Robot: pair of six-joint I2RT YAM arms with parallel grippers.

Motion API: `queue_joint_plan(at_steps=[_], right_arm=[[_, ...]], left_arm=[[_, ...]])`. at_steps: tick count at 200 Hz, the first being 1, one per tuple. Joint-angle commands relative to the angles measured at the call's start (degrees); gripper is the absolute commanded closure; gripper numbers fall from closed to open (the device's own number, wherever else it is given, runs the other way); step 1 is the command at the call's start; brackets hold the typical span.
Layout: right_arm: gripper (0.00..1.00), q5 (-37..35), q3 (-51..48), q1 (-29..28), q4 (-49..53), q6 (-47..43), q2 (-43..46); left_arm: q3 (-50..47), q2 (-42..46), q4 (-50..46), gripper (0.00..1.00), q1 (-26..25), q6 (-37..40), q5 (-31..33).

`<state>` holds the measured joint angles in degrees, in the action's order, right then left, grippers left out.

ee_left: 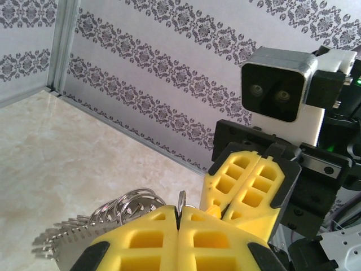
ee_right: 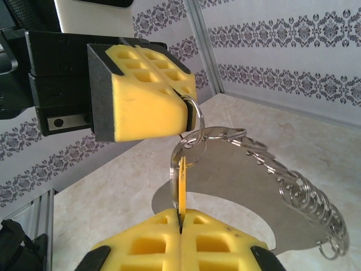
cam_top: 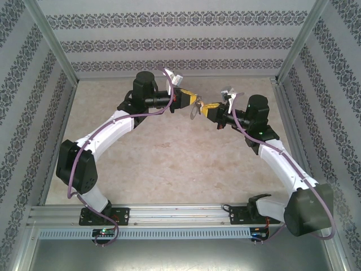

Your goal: Put the keys on the keyring

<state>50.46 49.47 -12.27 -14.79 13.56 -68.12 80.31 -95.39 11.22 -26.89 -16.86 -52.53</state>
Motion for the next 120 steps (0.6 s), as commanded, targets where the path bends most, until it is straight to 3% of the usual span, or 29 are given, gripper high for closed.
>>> queue_joint_plan(at_steps=[1,120], right_arm=[[1.0,-0.8,0.2,-0.4,-1.4,0.1,1.5],[1.0,-0.3,5.1,-1.8,-0.2,0.2,-3.8]], left_arm=[[-0.6,2.9,2.4,1.0,0.4,1.8,0.8],[-3.7,5.1,3.4,1.0,0.4,6.1,2.9]])
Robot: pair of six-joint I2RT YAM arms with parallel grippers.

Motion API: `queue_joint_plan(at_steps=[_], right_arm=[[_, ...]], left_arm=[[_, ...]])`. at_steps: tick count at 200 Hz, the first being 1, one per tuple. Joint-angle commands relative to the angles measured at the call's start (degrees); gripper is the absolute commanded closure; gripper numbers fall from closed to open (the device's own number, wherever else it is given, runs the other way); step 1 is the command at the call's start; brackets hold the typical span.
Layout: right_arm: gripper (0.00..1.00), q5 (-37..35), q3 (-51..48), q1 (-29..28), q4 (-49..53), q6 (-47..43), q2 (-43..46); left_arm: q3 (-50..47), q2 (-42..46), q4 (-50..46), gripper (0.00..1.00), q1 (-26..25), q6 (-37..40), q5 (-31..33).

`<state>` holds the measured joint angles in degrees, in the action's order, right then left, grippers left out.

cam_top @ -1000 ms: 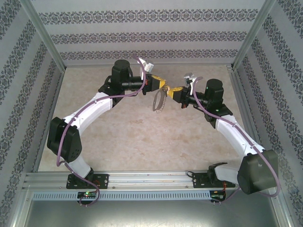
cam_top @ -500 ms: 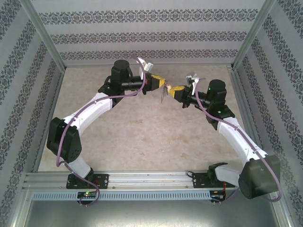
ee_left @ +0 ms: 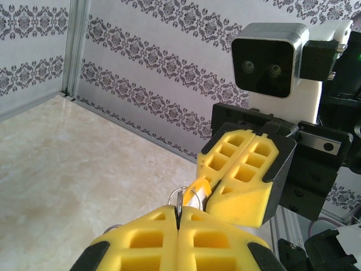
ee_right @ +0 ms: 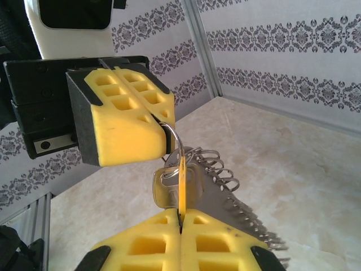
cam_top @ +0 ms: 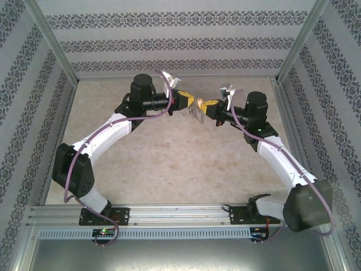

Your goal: Put the keys on the keyring

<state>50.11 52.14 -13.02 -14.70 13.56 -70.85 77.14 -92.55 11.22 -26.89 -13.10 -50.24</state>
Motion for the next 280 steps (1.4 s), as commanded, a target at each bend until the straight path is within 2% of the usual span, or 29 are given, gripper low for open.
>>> queue_joint_plan(at_steps=[1,143,225,280], right_arm=[[1.0,0.1,2.5,-1.0,-0.3,0.3,-1.1],[1.0,-1.2,6.0,-0.7,2.9,-1.3,-1.1],[1.0,-1.2,7.4,-0.7,3.8,-1.9,-1.3],[1.0,-3.6,3.8,0.2,3.7,-2.7,-1.2]], left_arm=[[-0.5,2.2,3.4,1.0,0.4,2.3,0.6],[-0.3,3.9,-5.3,1.0,-1.3,13.0,8.2],[0.1,4.0,-7.1,1.0,-2.2,14.5,9.7],[-0.2,4.8,-6.0,1.0,-2.2,13.5,10.6]])
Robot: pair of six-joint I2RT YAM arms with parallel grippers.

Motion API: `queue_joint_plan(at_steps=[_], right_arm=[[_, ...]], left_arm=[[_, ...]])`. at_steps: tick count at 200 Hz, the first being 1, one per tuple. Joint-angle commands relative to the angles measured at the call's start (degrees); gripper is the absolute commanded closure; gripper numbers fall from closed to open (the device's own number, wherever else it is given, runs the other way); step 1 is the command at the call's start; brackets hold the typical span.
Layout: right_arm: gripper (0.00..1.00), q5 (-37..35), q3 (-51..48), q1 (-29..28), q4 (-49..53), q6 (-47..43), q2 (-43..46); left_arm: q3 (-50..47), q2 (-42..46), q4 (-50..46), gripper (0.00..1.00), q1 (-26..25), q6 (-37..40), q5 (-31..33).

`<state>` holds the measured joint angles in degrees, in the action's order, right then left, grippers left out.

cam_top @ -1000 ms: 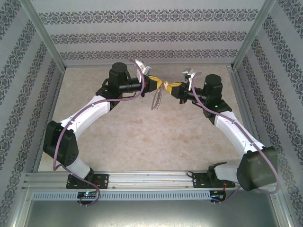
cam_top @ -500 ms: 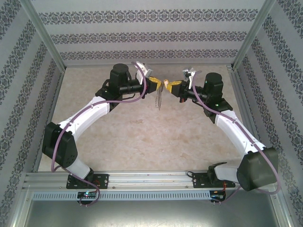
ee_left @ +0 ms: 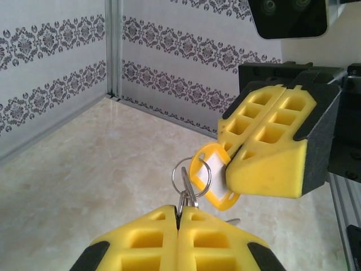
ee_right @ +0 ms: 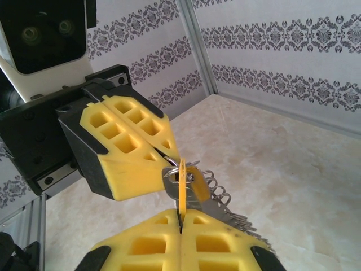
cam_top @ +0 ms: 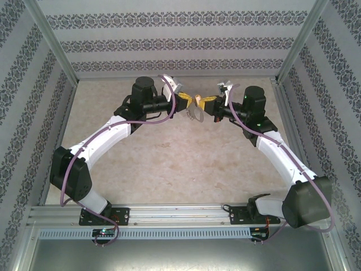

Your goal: Put the keys on the keyring

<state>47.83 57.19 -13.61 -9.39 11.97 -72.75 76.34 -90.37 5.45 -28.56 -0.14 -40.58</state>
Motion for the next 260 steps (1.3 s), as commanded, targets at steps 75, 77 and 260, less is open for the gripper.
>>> queue_joint_plan(at_steps=[75,77,260], right_arm=[[1.0,-1.8,-3.5,1.1,-2.0,-1.1,1.2],[1.0,-1.8,-3.5,1.2,-2.0,-1.2,1.2],[1.0,-1.5,1.0,-1.4,-0.9,-1.6,-0.1]], left_arm=[[0.7,2.7,0.2,1.0,-0.5,0.1,1.2],[0.7,2.7,0.2,1.0,-0.5,0.1,1.2],[0.6,2.8,0.7,1.0,-0.6,-0.3,0.9]])
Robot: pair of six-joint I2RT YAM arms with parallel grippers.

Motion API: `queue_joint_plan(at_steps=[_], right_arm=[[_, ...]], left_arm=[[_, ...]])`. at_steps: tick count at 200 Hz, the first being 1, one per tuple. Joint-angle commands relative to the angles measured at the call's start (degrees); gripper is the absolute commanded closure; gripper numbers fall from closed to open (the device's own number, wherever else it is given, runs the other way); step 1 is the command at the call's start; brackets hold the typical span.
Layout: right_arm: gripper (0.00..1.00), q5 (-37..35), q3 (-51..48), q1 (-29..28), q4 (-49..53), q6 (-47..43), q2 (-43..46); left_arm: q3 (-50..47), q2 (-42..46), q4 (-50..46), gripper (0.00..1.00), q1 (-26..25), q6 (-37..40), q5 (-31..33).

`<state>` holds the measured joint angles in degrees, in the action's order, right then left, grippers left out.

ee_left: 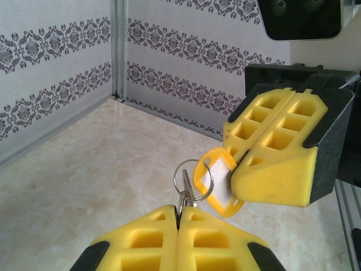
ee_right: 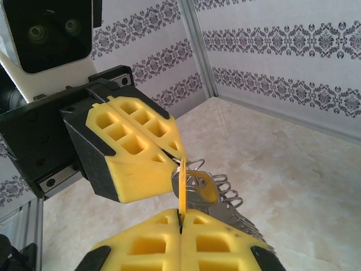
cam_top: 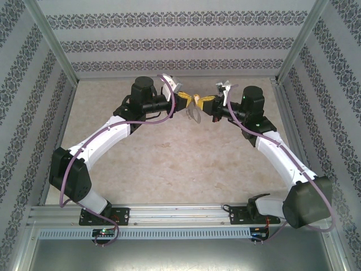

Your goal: Put the keys on the keyring

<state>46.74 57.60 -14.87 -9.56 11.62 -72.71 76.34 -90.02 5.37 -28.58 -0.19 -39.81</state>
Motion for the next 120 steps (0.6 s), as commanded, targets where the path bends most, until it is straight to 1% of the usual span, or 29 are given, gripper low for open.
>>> queue_joint_plan(at_steps=[1,29,120], right_arm=[[1.0,-0.4,0.5,-0.1,-0.7,-1.3,-0.1],[1.0,-1.7,-1.6,0.6,-1.1,-1.3,0.7],[1.0,-1.9,-4.3,1.4,-1.9,-0.3,2.7]], left_arm=[[0.7,2.4,0.8,1.0,-0.6,-0.3,0.2],[0.5,2.7,1.3,1.0,-0.6,-0.6,0.2],[-0.4,3.6,3.3,1.0,-0.6,-2.1,-1.6]])
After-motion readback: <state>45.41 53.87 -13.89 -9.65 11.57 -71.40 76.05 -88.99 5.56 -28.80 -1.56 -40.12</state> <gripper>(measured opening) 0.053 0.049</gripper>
